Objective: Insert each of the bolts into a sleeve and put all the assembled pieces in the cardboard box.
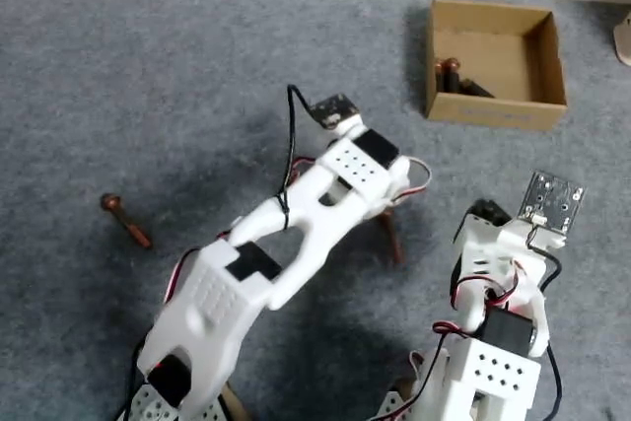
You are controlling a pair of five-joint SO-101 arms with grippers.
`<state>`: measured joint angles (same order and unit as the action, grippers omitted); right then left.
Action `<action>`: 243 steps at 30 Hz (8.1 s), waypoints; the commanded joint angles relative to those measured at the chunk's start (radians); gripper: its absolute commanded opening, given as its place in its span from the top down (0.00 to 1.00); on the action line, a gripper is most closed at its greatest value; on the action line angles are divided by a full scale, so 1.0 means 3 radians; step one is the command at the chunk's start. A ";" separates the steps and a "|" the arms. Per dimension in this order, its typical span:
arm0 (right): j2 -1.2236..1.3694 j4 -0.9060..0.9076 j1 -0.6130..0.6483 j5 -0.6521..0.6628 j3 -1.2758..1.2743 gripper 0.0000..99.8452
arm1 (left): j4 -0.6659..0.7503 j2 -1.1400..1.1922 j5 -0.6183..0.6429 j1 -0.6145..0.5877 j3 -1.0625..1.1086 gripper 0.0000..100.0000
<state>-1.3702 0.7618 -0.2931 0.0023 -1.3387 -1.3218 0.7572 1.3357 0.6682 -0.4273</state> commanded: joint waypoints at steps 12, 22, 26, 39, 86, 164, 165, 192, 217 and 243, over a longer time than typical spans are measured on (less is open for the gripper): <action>-0.0049 -0.0090 -0.0008 -0.0015 0.0013 0.99 | -0.1176 0.0315 -0.0005 -0.0233 -0.0857 0.99; -0.0043 -0.0090 -0.0003 -0.0010 0.0013 0.99 | -0.1565 -0.0954 -0.0281 -0.0545 -0.0616 0.99; -0.0043 -0.0090 -0.0003 -0.0005 0.0013 0.99 | -0.1560 -0.1562 -0.0430 -0.0570 -0.0120 0.99; -0.0038 -0.0090 0.0263 -0.0005 0.0003 0.99 | -0.1074 -0.2053 0.0169 -0.0887 0.1082 0.99; -0.0033 -0.0120 0.0350 0.0527 -0.0325 0.99 | -0.0153 -0.1148 0.0690 0.0207 0.1005 0.88; -0.0049 -0.0105 0.0350 0.0511 -0.0350 0.99 | -0.0066 -0.0652 0.0696 0.0033 0.0872 0.94; -0.0049 -0.0105 0.0350 0.0511 -0.0345 0.99 | -0.0066 -0.0652 0.0696 0.0018 0.0867 0.94; -0.0049 0.0008 0.0478 0.0107 -0.0355 0.99 | -0.1309 -0.0652 -0.1570 -0.0862 -0.1506 1.00; -0.0054 -0.0800 0.1706 0.0143 -0.0744 0.99 | -0.1330 -0.0657 -0.2900 -0.0974 -0.1900 1.00; -0.0059 -0.0944 0.1828 -0.0174 -0.0775 0.99 | -0.1468 -0.0642 -0.2445 -0.0816 -0.3629 1.00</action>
<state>-1.3702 0.4549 0.2547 -0.0422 -1.5919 -1.7515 0.5961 0.5900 0.3782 -1.4830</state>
